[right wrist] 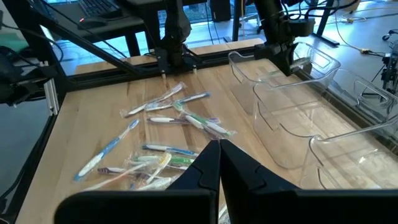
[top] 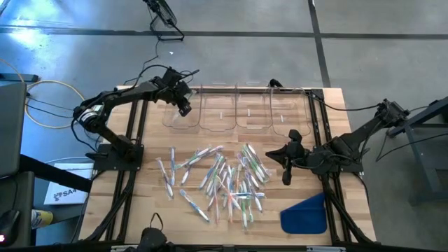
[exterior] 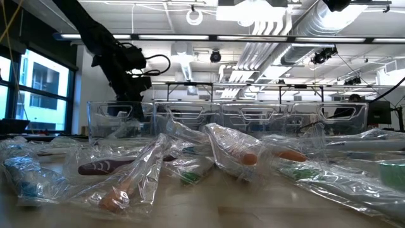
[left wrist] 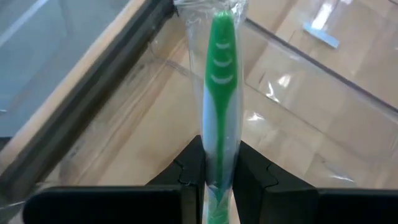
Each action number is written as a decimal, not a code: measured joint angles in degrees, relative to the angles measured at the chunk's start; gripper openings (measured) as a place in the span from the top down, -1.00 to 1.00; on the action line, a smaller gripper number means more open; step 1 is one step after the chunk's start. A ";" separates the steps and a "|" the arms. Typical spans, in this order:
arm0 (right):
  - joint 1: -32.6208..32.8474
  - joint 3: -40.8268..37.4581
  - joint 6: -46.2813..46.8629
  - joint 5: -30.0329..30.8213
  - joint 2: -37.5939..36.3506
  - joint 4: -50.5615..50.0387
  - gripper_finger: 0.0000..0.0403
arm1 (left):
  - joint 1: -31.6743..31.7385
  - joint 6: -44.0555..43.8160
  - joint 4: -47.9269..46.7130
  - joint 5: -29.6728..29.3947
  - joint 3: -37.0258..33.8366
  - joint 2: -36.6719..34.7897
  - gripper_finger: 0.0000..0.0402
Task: Pick & Place Toothbrushes
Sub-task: Put the green toothbrush into the left transparent bin, then put the violet toothbrush into the right transparent bin
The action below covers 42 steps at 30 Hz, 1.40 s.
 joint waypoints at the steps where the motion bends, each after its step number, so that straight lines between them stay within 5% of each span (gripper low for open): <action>1: 0.00 0.00 0.00 0.00 0.00 0.00 0.99 | 0.00 -0.40 0.01 0.01 0.00 0.44 0.77; 16: 0.00 0.00 0.15 -0.72 0.02 0.00 0.99 | -0.04 -0.40 3.06 -2.61 0.00 2.57 0.63; 30: 0.00 0.00 0.16 -0.72 0.02 0.00 0.99 | -0.04 3.93 3.26 -2.42 0.27 2.57 0.18; 42: 0.00 0.00 0.02 -0.70 0.02 0.00 0.99 | -0.04 4.80 -5.26 2.27 13.06 2.51 0.17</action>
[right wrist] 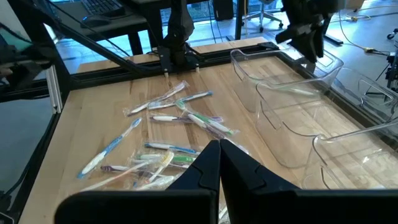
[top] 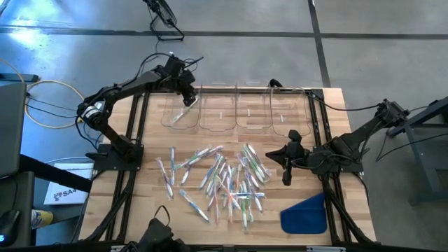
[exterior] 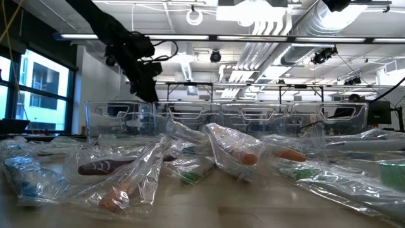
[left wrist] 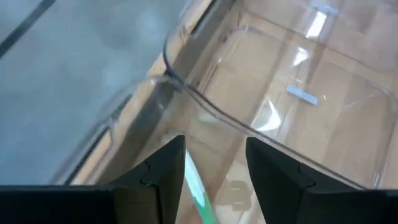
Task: Pick & Place Toothbrushes
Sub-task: Put the violet toothbrush into the right transparent bin
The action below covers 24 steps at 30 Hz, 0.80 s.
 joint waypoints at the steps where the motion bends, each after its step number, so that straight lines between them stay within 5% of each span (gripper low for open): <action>1: 0.00 0.00 0.00 0.00 0.00 0.00 0.99 | -0.12 1.33 -0.58 0.33 0.73 0.00 0.17; 11: 0.00 0.00 0.02 0.25 0.00 0.10 0.99 | -5.12 9.55 -0.17 2.64 1.48 -1.84 0.17; 24: -0.02 0.00 -0.04 0.48 0.00 2.25 0.99 | -7.67 5.03 1.42 2.69 1.50 -4.22 0.17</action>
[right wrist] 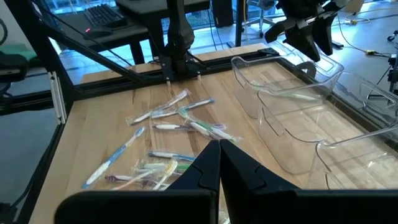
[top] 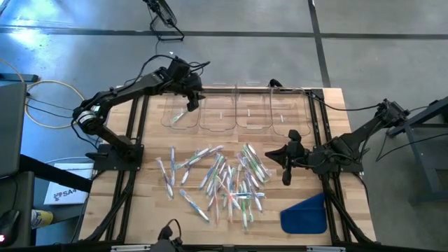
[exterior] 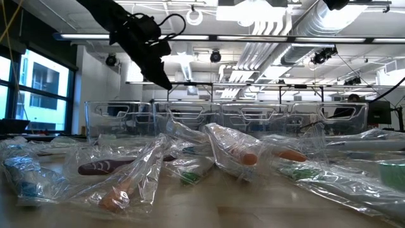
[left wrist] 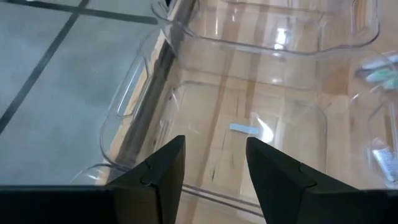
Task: Pick & Place Toothbrushes
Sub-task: Put the violet toothbrush into the right transparent bin
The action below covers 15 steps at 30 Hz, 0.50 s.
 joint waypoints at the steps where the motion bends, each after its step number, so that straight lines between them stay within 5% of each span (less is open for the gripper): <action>1: -0.01 0.00 0.00 -0.02 0.00 0.00 0.99 | 0.00 -0.14 0.00 -0.02 0.00 0.00 0.17; 7: -0.09 0.00 0.00 0.01 0.00 0.00 0.99 | 0.13 -2.03 0.20 -0.09 0.00 0.00 0.17; 15: -0.09 0.00 0.57 0.01 0.00 0.07 0.99 | -6.73 7.42 6.73 -1.31 -1.38 -3.25 0.17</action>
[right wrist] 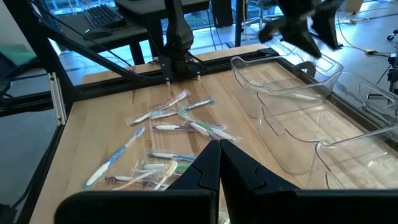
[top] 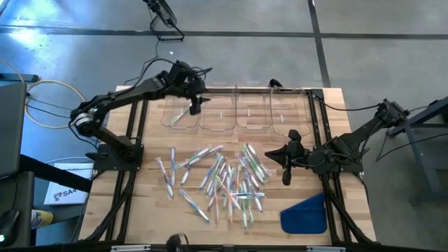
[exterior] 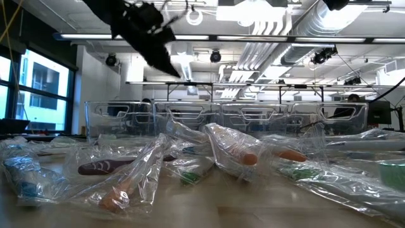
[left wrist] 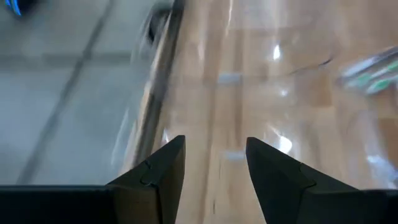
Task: Pick & Place Toothbrushes
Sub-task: Put the violet toothbrush into the right transparent bin
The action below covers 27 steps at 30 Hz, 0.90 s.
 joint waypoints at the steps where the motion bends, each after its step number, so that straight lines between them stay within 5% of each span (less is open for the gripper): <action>1: 0.00 0.00 0.52 0.00 0.00 -0.02 0.99 | -1.47 0.62 2.34 -0.97 -1.17 -1.39 0.17; 5: 0.00 0.00 0.83 0.00 0.00 0.02 0.99 | -5.29 0.33 10.56 -5.35 -8.72 -9.17 0.17; 15: 0.00 0.00 0.94 3.04 -0.02 0.39 0.99 | -13.05 0.35 14.43 -2.09 -28.99 -37.41 0.17; 27: 0.00 -0.02 0.94 3.02 -0.02 2.47 0.99 | -28.52 3.44 14.16 -4.86 -37.15 -59.01 0.17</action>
